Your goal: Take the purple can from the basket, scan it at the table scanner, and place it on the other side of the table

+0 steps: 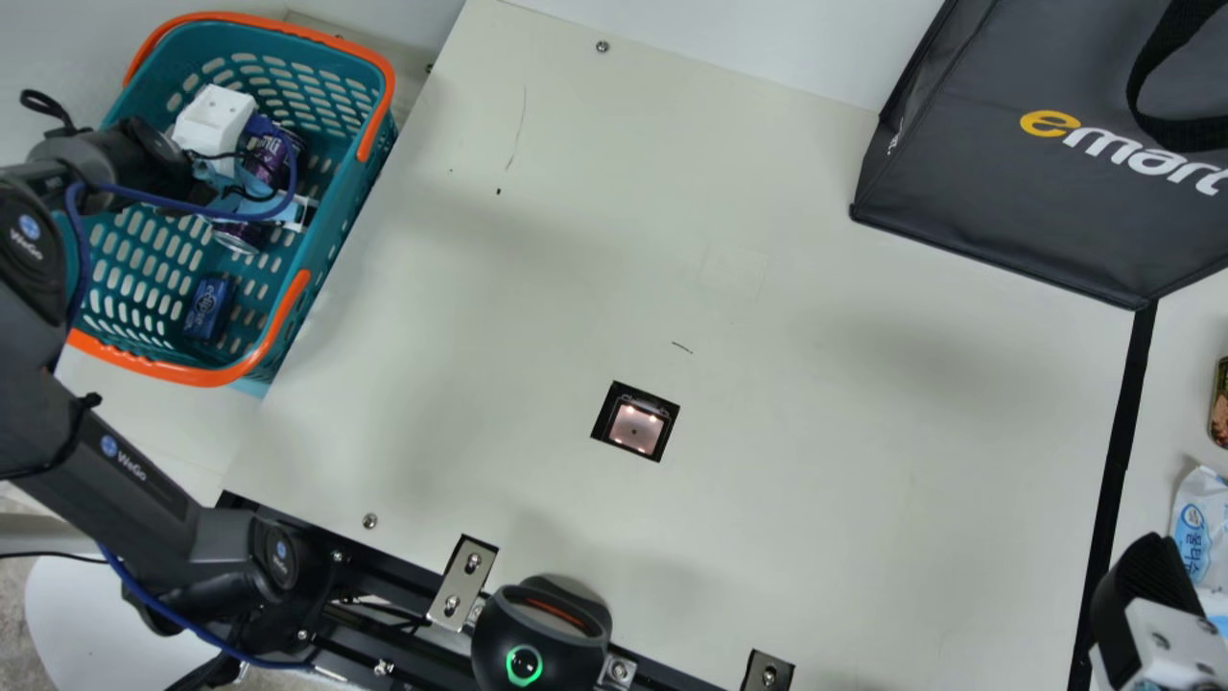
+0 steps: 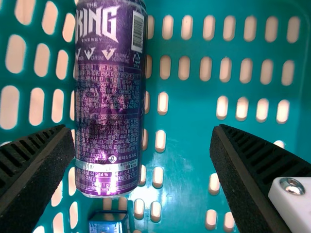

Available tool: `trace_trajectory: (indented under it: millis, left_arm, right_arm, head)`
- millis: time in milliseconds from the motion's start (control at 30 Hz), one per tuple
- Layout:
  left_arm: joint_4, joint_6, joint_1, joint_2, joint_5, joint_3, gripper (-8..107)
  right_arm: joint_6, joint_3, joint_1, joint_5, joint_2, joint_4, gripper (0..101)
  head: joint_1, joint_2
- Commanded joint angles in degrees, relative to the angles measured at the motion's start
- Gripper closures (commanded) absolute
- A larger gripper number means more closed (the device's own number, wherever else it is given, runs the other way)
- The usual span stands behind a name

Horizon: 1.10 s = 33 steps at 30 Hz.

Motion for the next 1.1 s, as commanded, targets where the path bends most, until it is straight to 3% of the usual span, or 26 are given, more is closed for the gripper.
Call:
trace_trajectory:
  millis: [0, 500, 1067]
  left_arm:
    - [0.6, -0.4, -0.1, 0.5, -0.3, 0.0, 9]
    - [4.3, -3.9, -0.5, 3.0, -1.9, -0.1, 9]
    - [-3.4, -1.4, -0.3, 3.5, 3.1, -1.1, 9]
  right_arm:
    - [0.0, 0.0, 0.0, 0.0, 0.0, 0.0, 6]
    - [0.0, 0.0, 0.0, 0.0, 0.0, 0.0, 6]
    - [0.0, 0.0, 0.0, 0.0, 0.0, 0.0, 6]
  head:
    - [-1.7, 0.1]
    - [-1.7, 0.1]
    - [-1.7, 0.1]
